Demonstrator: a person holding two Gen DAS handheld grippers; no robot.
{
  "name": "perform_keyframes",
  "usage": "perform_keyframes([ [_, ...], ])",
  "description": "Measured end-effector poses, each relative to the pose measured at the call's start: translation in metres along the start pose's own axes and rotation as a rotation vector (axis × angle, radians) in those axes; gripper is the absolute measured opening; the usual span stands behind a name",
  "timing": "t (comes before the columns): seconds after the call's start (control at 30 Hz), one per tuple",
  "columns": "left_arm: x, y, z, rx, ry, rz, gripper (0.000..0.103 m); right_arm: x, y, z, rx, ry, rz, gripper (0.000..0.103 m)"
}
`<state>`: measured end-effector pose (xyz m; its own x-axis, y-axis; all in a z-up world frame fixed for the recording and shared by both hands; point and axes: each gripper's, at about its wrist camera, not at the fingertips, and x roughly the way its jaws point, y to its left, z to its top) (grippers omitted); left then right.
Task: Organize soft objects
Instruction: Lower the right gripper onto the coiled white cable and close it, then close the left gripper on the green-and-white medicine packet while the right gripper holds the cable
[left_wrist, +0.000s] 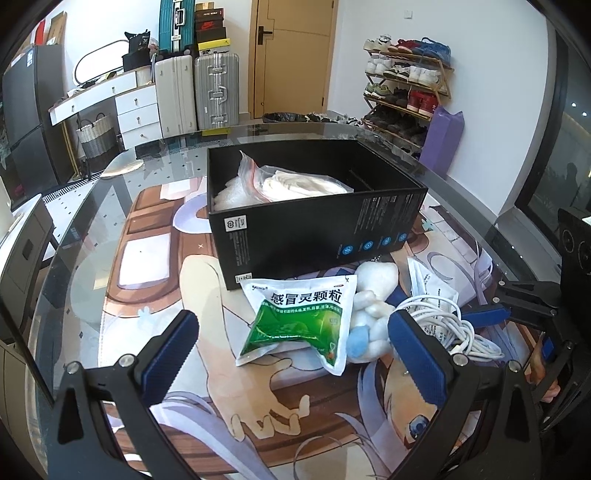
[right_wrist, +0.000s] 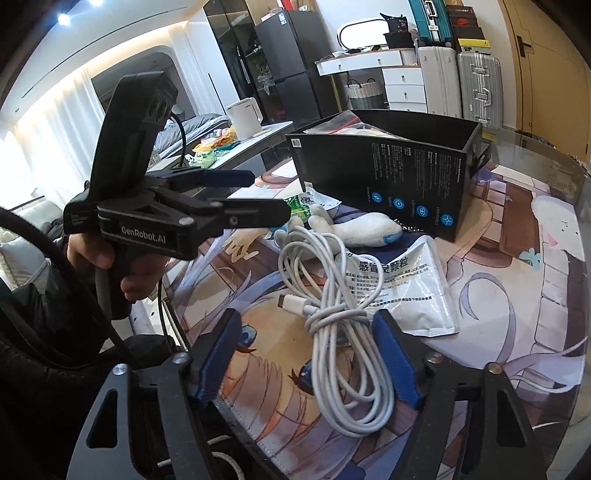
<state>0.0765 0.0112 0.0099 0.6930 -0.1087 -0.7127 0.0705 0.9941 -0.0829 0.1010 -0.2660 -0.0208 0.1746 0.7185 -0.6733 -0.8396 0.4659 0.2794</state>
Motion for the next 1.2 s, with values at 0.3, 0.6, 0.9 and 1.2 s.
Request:
perform_keyframes([
  [0.3,0.002,0.002,-0.001,-0.013,0.007,-0.019,0.103,0.006,0.011,-0.001,-0.059,-0.007,-0.061,0.072],
  [0.6,0.000,0.000,0.001,-0.002,0.005,-0.025,0.103,0.007,0.008,-0.001,-0.063,-0.019,-0.093,0.057],
  [0.9,0.000,0.003,0.002,-0.030,0.003,-0.016,0.103,0.006,0.007,-0.002,-0.070,-0.031,-0.100,0.046],
  [1.2,-0.003,0.012,0.004,-0.058,-0.009,-0.005,0.103,0.003,0.010,-0.001,-0.077,-0.044,-0.096,0.045],
])
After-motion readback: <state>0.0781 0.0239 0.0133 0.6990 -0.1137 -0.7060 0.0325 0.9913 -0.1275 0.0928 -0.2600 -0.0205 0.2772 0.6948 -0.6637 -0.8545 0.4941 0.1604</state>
